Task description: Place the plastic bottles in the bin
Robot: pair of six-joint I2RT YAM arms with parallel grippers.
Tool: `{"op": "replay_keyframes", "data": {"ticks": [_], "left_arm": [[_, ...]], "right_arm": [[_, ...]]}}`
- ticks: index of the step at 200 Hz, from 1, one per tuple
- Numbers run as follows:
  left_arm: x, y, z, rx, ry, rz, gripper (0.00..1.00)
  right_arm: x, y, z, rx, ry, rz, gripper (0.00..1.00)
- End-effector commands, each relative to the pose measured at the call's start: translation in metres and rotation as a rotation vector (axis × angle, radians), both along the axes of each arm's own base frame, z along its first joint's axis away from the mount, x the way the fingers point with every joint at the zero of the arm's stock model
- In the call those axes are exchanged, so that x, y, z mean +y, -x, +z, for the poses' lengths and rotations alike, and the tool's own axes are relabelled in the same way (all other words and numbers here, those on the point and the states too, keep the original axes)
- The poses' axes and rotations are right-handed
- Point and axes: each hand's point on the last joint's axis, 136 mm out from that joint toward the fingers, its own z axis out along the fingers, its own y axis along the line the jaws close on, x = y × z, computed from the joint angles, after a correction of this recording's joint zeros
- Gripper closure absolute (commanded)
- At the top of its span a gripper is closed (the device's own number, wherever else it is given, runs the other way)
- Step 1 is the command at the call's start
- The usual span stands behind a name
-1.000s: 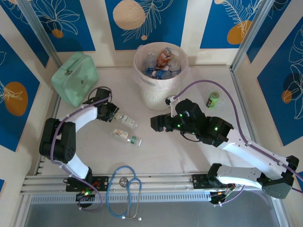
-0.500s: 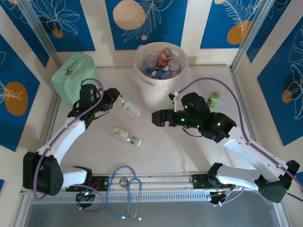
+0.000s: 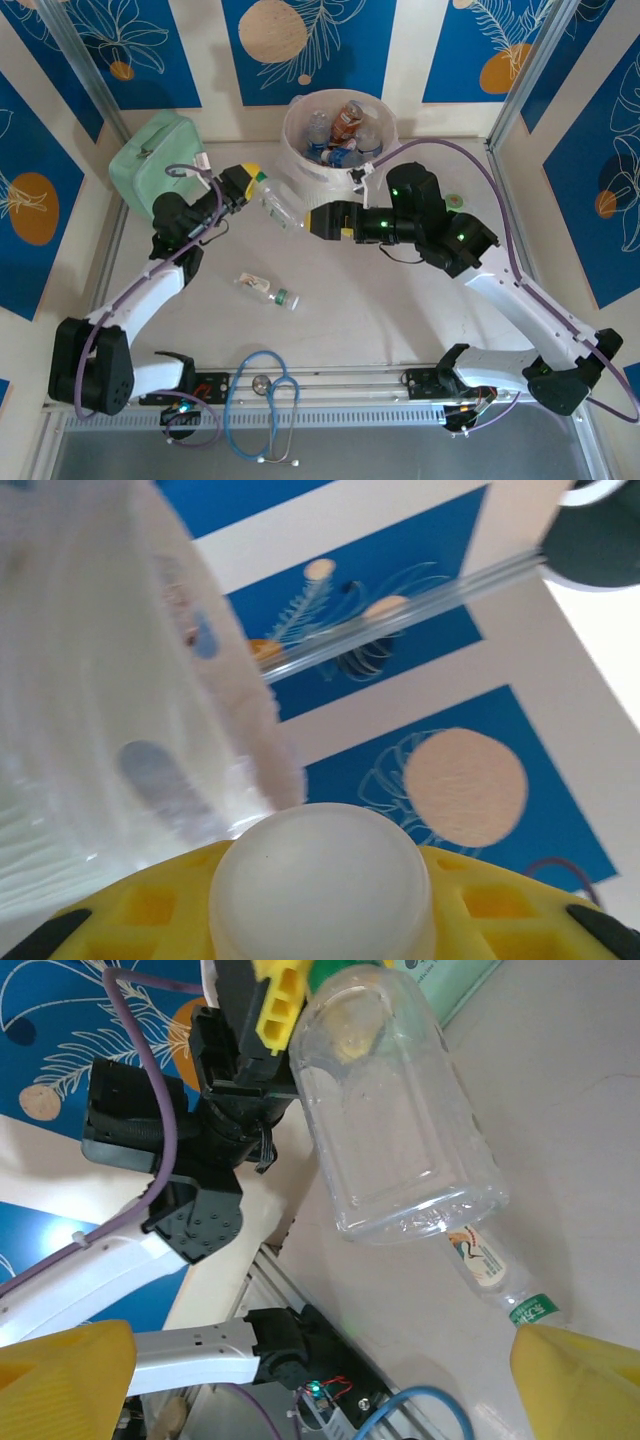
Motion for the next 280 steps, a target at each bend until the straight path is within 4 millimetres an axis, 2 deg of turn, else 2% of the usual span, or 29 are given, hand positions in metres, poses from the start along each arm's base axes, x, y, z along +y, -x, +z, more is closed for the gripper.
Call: {"op": "replay_keyframes", "data": {"ticks": [1,58,111,138,178,215,254,280], "left_arm": [[-0.003,0.028,0.058,-0.211,0.115,-0.103,0.84],[-0.029,0.058,0.093,-0.34,0.167,-0.226,0.87],[-0.048,0.073,0.105,-0.386,0.216,-0.274,0.87],[-0.05,0.067,0.099,-0.374,0.217,-0.26,0.86],[-0.051,0.067,0.101,-0.378,0.222,-0.254,0.85],[-0.052,0.067,0.103,-0.375,0.229,-0.255,0.84],[-0.053,0.065,0.104,-0.373,0.236,-0.252,0.83],[-0.055,0.059,0.097,-0.348,0.232,-0.244,0.8]], "right_arm": [[0.001,0.005,0.016,0.037,-0.047,0.017,0.03],[0.011,-0.005,0.026,0.076,-0.134,0.037,0.0],[0.025,-0.014,0.035,0.078,-0.201,0.076,0.03],[0.029,-0.015,0.039,0.077,-0.235,0.094,0.09],[0.031,-0.004,0.049,0.034,-0.278,0.15,0.19],[0.032,0.001,0.049,0.036,-0.295,0.175,0.25],[0.034,0.001,0.047,0.041,-0.312,0.185,0.37],[0.031,0.001,0.05,0.036,-0.319,0.176,0.45]]}}
